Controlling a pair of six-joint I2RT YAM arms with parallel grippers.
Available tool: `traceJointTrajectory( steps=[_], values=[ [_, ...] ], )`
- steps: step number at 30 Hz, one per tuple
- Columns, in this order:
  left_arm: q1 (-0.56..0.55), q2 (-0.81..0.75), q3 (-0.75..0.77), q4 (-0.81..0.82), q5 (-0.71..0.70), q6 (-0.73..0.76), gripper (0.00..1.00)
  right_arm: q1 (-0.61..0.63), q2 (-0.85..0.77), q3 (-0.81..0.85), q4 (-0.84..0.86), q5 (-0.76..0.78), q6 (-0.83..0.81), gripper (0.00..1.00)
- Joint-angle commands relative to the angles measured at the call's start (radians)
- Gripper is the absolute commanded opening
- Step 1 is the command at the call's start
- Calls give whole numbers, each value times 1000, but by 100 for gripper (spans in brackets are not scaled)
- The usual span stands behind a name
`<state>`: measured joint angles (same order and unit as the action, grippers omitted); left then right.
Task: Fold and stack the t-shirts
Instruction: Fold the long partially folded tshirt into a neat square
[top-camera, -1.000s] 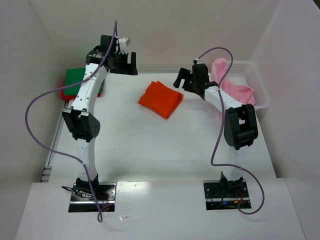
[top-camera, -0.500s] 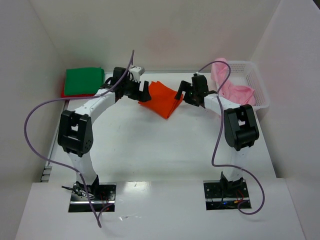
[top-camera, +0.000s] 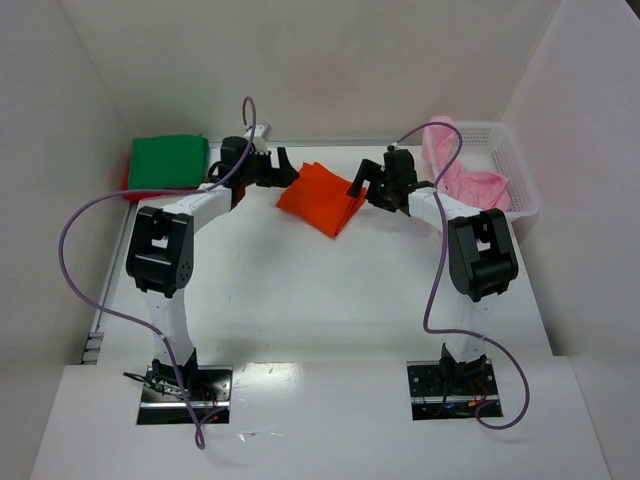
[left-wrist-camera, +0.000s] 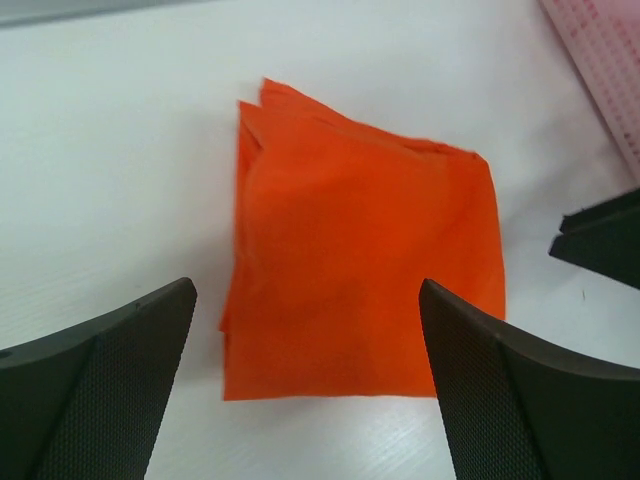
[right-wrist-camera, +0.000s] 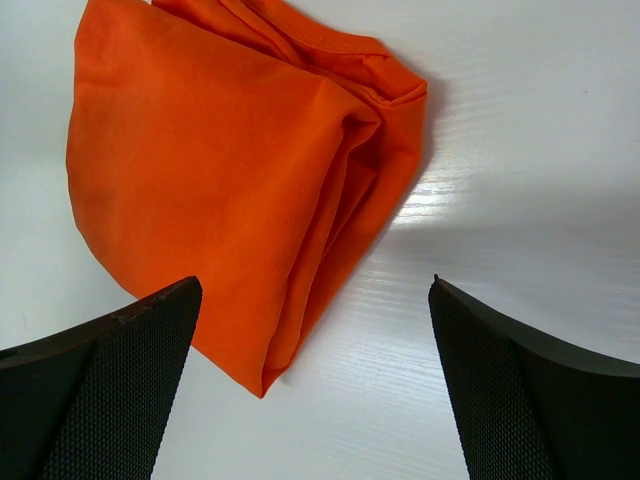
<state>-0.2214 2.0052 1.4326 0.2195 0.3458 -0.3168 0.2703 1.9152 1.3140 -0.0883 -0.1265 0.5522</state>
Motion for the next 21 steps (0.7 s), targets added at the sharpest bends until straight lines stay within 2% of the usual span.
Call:
traceJointTrajectory(
  steps=[1,3,8,13,15,21],
  values=[
    [27,-11,-14,136,-14,-21,100,-3,-22,1,50,8,-23,100],
    [27,-20,-14,94,-14,30,100,-3,-10,10,39,-2,-34,100],
    [27,62,41,12,-1,50,100,-3,24,30,4,-42,-34,100],
    [27,125,138,-87,-13,74,100,-3,24,30,4,-42,-34,95],
    [27,138,138,-88,-13,74,100,-3,24,30,4,-42,-34,92],
    [27,158,156,-178,36,137,100,-3,33,42,-7,-51,-44,92]
  ],
)
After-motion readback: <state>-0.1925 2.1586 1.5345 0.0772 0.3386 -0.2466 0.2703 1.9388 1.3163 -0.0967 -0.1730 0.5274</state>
